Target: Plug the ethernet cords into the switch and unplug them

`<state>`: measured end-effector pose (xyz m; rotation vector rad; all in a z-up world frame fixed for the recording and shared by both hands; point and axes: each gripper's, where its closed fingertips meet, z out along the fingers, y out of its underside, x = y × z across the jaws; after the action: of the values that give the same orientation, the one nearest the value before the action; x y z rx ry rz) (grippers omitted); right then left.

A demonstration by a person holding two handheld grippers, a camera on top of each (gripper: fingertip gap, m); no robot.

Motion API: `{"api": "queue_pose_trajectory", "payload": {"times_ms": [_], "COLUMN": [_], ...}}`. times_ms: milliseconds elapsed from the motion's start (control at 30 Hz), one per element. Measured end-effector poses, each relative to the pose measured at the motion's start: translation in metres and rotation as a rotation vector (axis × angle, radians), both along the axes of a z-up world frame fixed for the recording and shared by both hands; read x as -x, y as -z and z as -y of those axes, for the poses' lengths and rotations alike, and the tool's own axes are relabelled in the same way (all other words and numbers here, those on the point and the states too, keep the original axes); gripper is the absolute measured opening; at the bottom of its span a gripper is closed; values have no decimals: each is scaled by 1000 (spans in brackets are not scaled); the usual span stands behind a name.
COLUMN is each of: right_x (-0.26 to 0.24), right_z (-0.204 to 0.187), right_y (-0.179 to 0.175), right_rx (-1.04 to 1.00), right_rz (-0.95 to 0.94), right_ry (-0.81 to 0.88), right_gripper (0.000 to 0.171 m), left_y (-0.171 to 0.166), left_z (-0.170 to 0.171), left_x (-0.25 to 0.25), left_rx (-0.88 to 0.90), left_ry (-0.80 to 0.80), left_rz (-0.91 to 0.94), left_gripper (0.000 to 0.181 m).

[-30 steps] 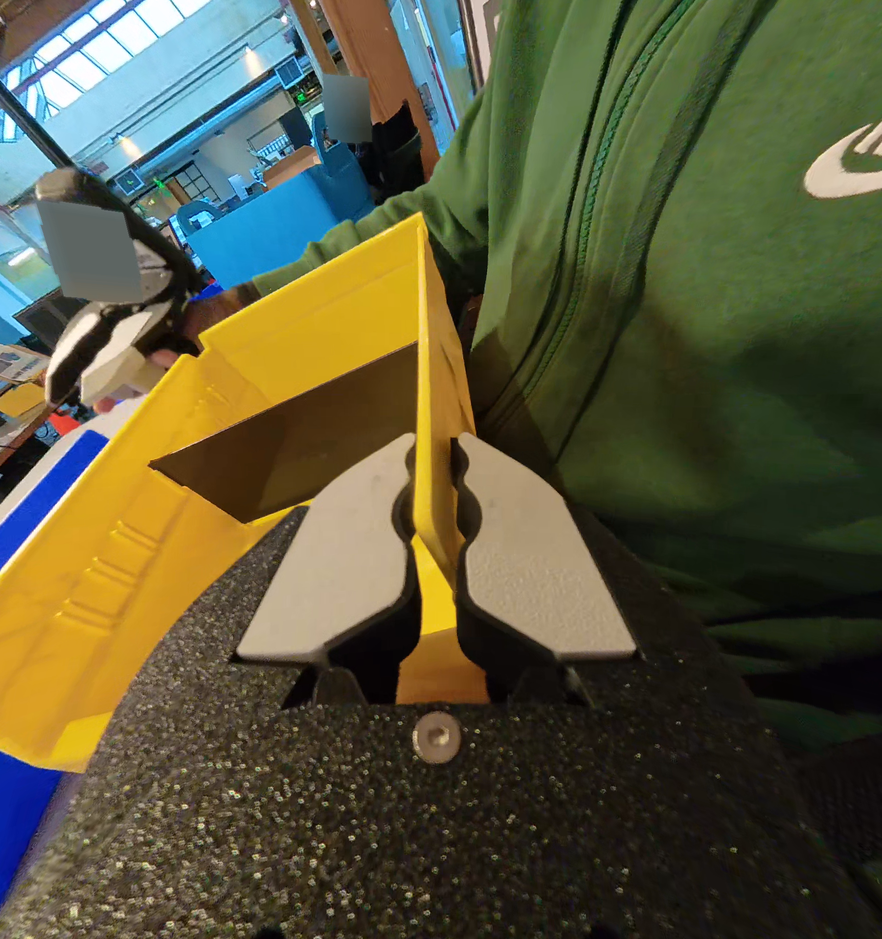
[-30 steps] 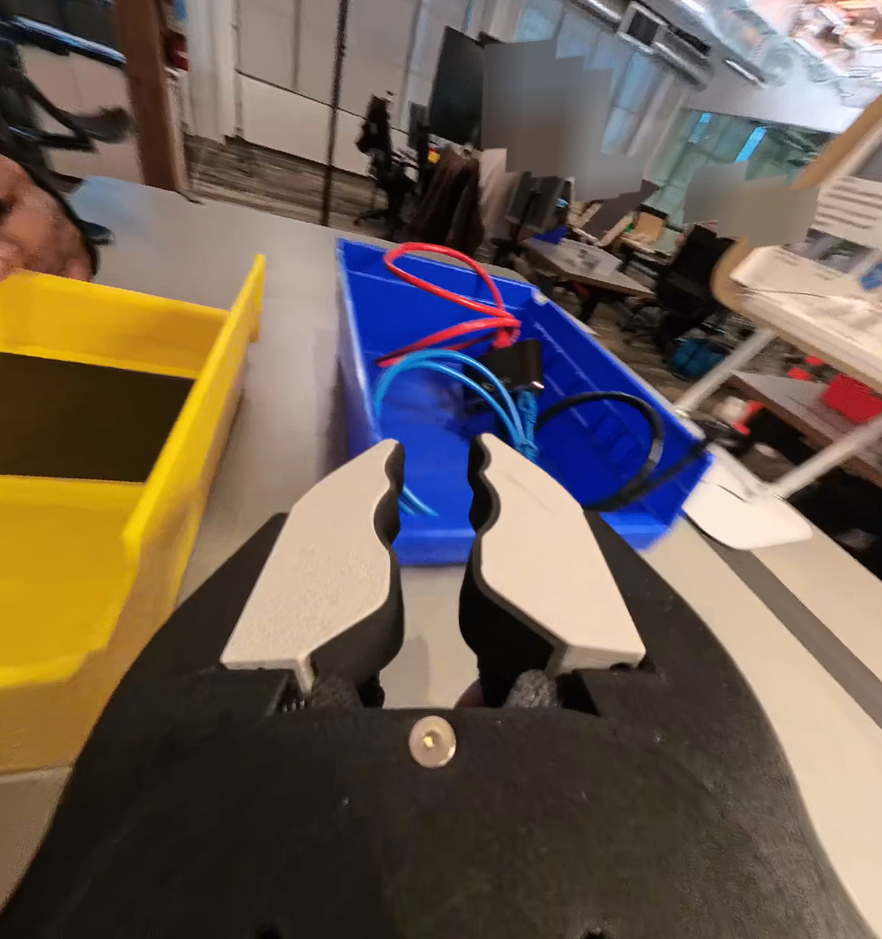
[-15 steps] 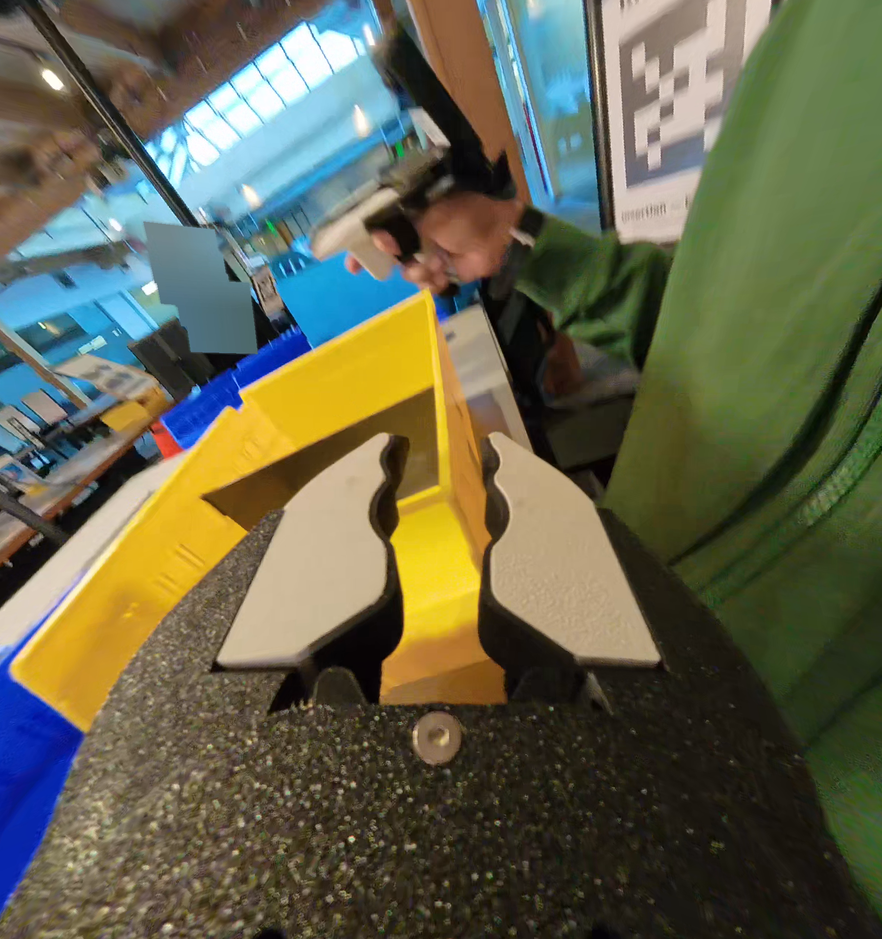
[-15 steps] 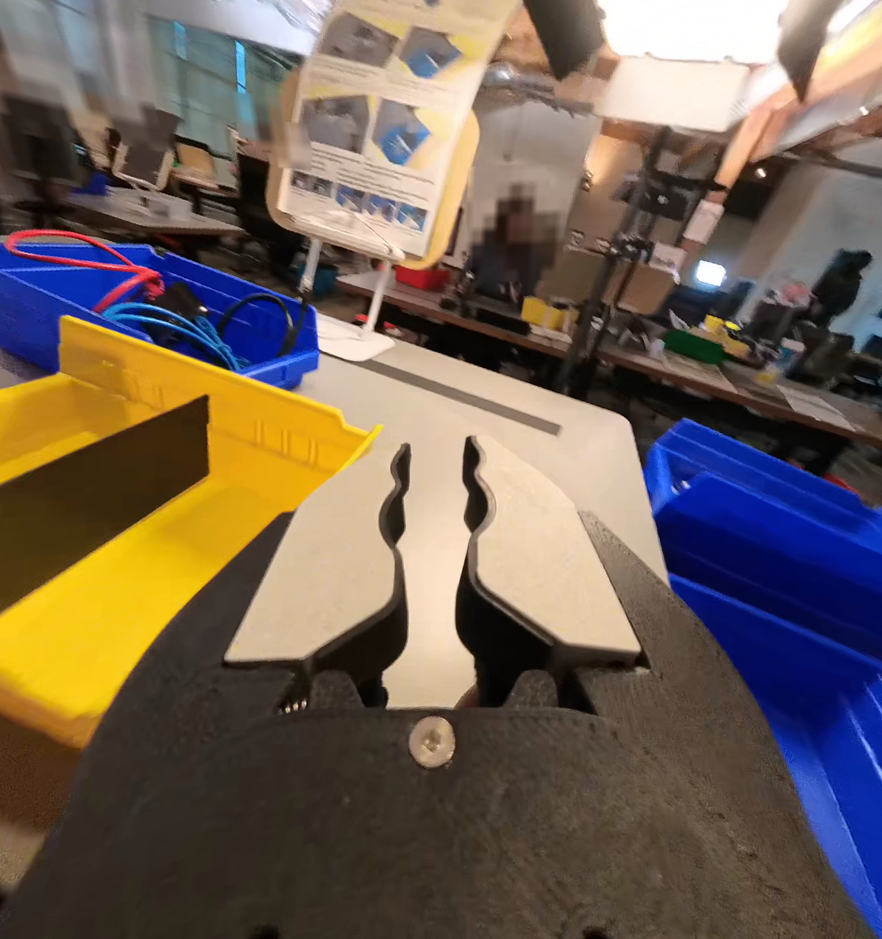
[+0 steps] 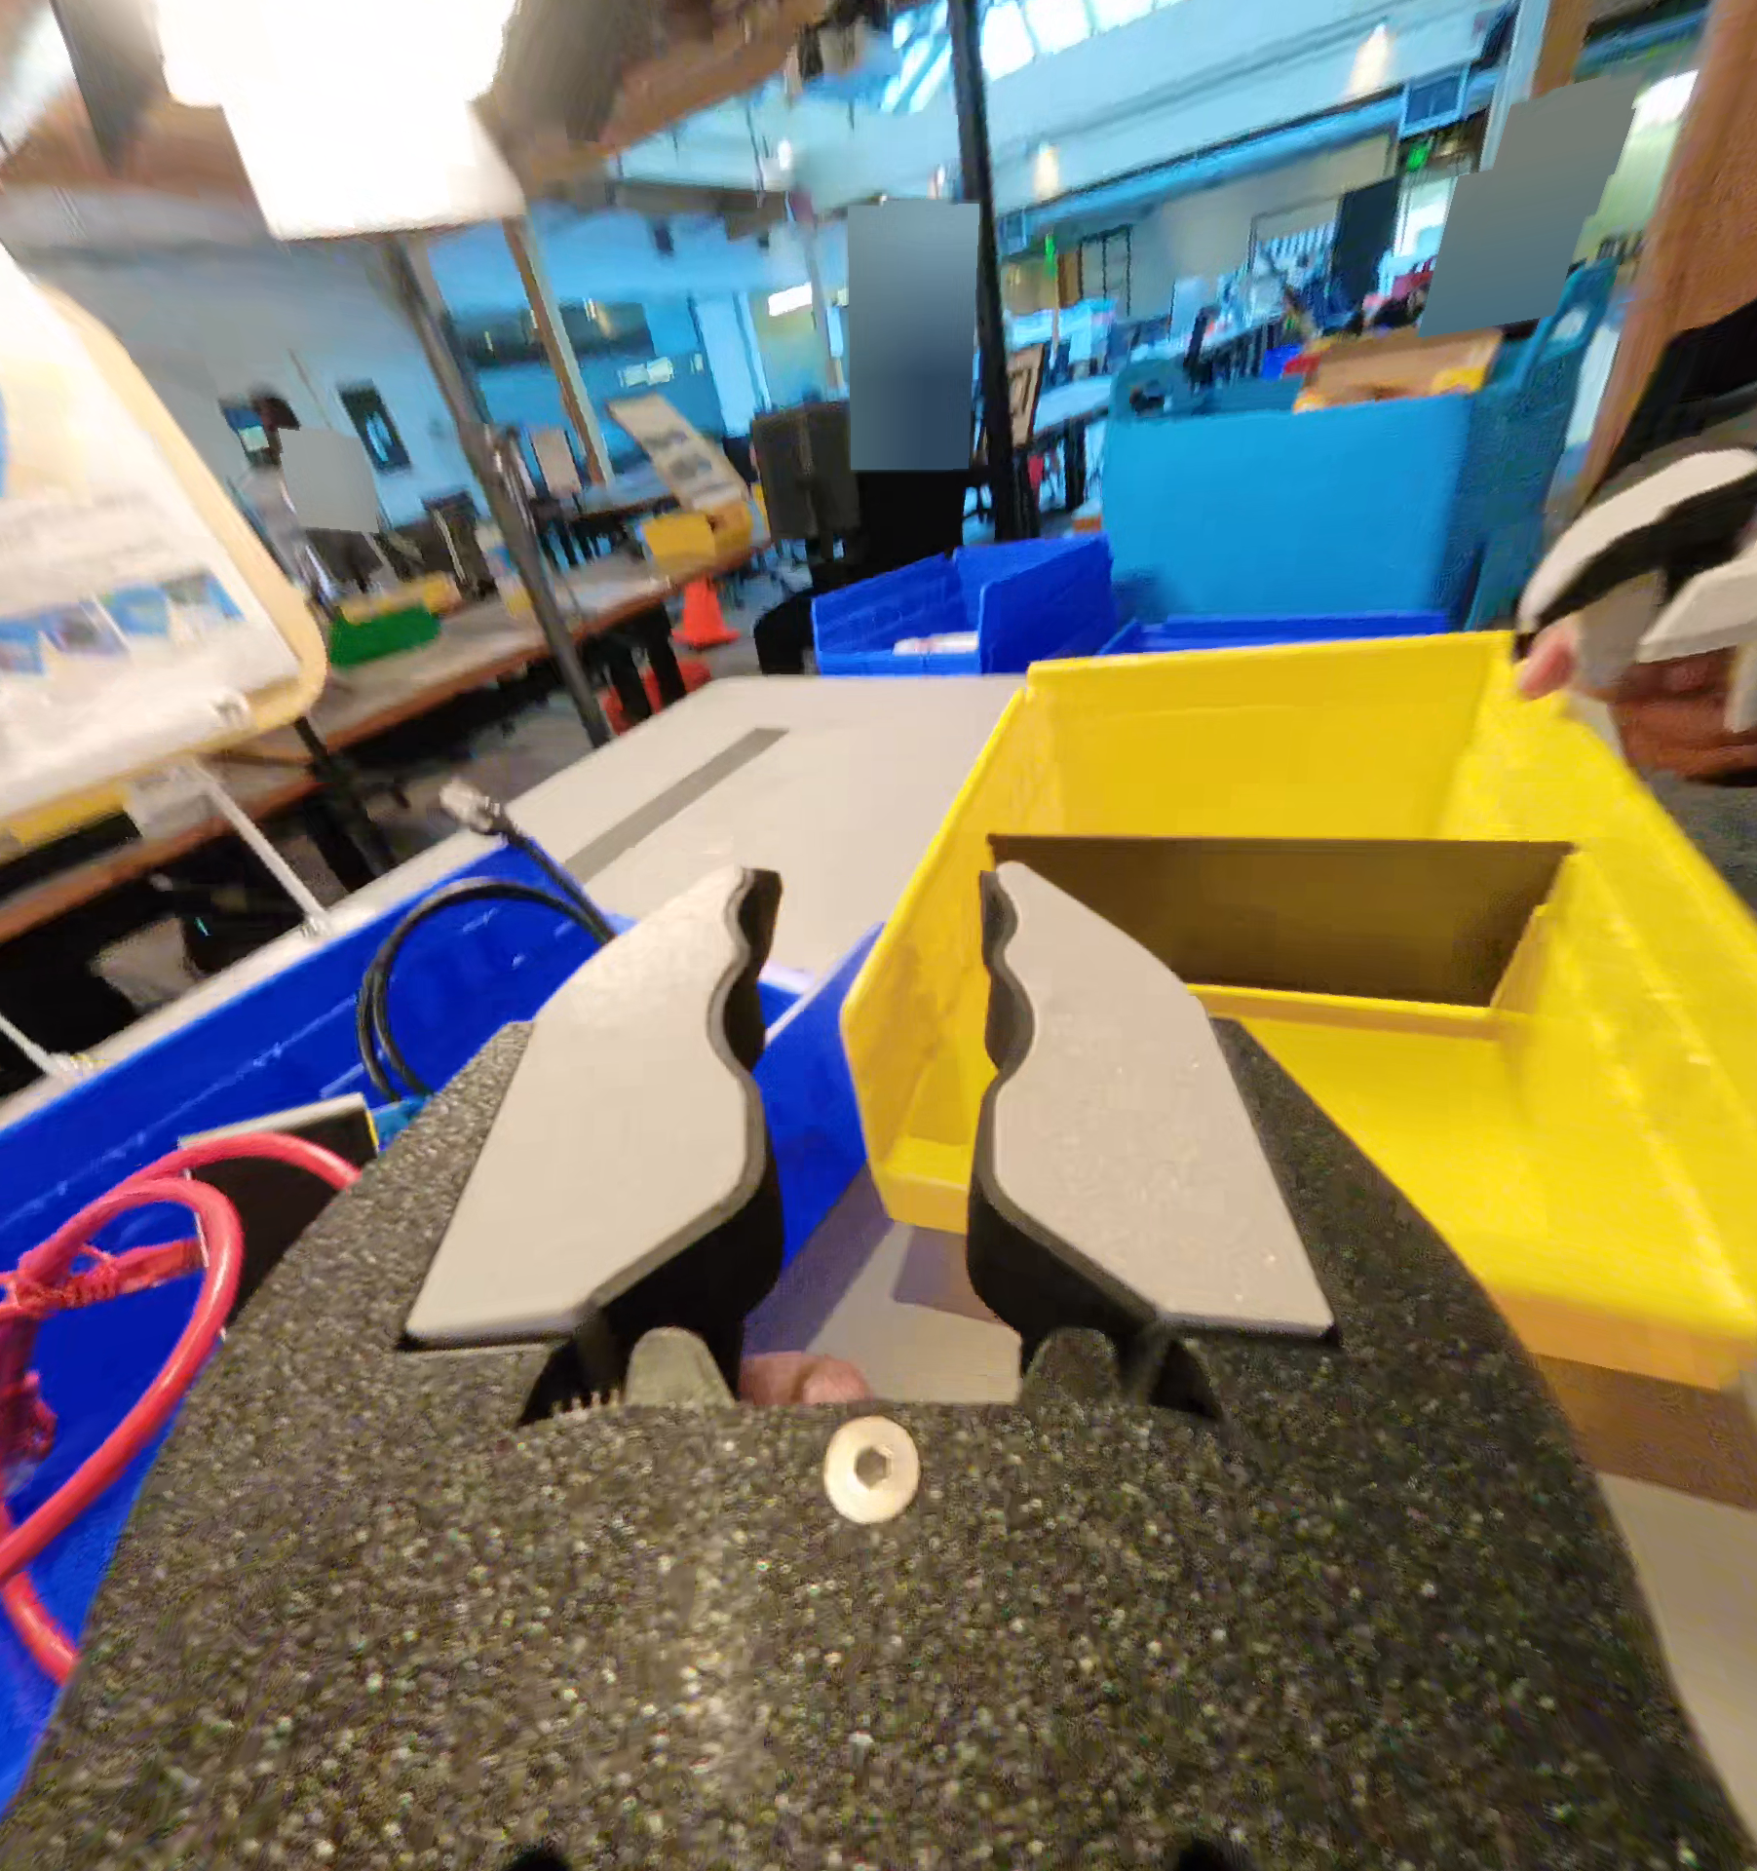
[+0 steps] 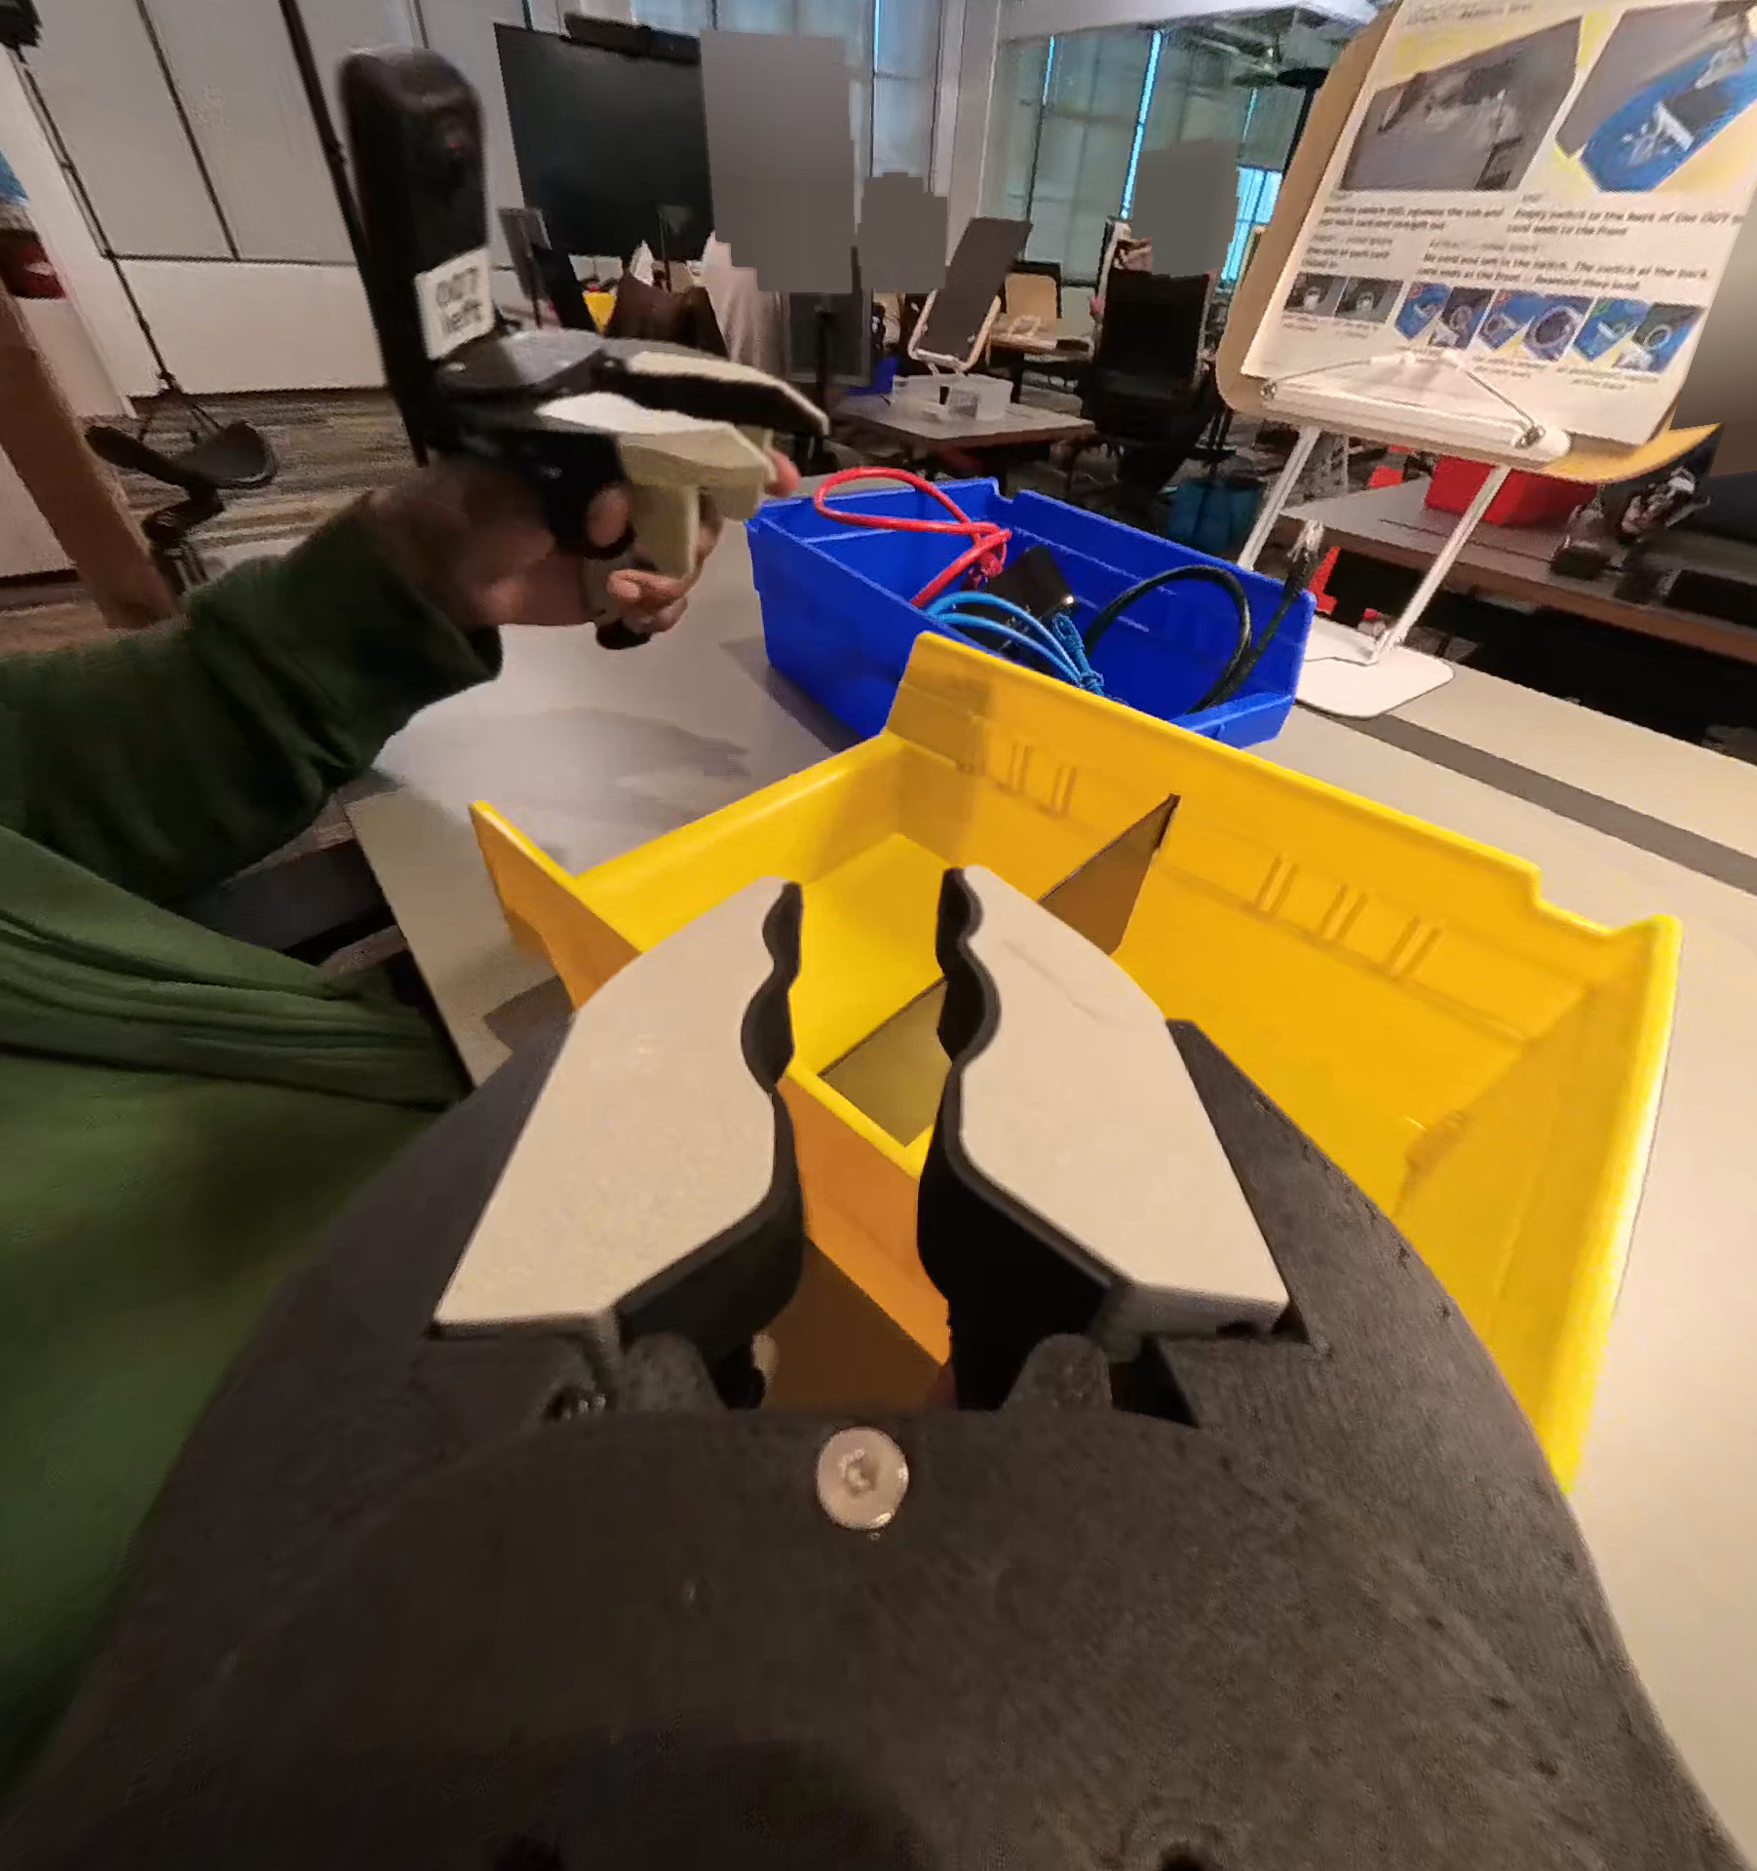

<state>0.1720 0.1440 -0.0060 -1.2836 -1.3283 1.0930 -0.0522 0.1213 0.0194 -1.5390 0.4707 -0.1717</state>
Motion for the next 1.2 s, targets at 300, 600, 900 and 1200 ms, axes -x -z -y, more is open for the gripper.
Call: {"api": "queue_pose_trajectory", "payload": {"times_ms": [300, 600, 900, 1200], "right_x": [12, 1, 8, -1], "right_z": [-69, -151, -164, -103], "right_y": [18, 34, 36, 12], "right_rx": [-105, -67, -112, -218], "right_rz": [173, 368, 432, 249], "right_ry": [133, 193, 162, 291], "right_gripper": [26, 15, 13, 40], "left_y": [63, 90, 93, 39], "left_z": [-61, -58, -6, 64], "left_x": [37, 53, 86, 91], "left_rx": [263, 306, 291, 107], "left_ry": [-39, -68, 40, -110], "left_rz": [-303, -494, -581, -386], "left_gripper": [48, 39, 39, 50]}}
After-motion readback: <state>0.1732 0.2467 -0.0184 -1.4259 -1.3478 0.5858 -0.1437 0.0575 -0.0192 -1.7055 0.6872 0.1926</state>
